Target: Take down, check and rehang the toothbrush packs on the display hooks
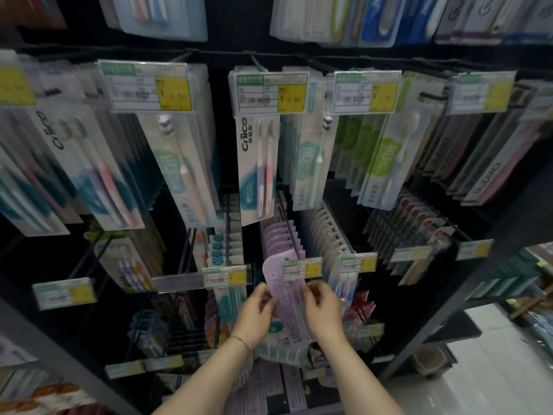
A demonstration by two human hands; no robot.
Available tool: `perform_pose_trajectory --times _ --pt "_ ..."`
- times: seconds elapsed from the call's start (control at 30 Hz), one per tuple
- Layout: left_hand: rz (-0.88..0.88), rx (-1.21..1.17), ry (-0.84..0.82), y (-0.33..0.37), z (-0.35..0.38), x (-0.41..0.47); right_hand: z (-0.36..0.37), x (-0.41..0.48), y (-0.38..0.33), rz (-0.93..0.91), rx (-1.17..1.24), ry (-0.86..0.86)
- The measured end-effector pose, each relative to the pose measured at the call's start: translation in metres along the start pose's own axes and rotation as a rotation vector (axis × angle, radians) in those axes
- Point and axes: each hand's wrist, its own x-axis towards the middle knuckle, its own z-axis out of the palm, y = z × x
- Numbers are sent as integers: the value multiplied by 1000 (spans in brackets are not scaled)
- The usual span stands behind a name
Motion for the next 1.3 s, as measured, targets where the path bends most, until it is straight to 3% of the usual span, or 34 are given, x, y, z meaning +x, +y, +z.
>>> perform_pose_trajectory --times 0.5,0.9,1.07,1.3 --pt "-8 -12 -14 -3 4 3 -5 2 0 0 -14 -20" --pt "-84 -166 -16 2 11 1 -9 0 1 22 23 -14" --pt "-63 -109 -82 10 7 0 -7 1 8 99 90 -4" --pt "-65 77 40 16 0 -2 7 -1 10 140 97 3"
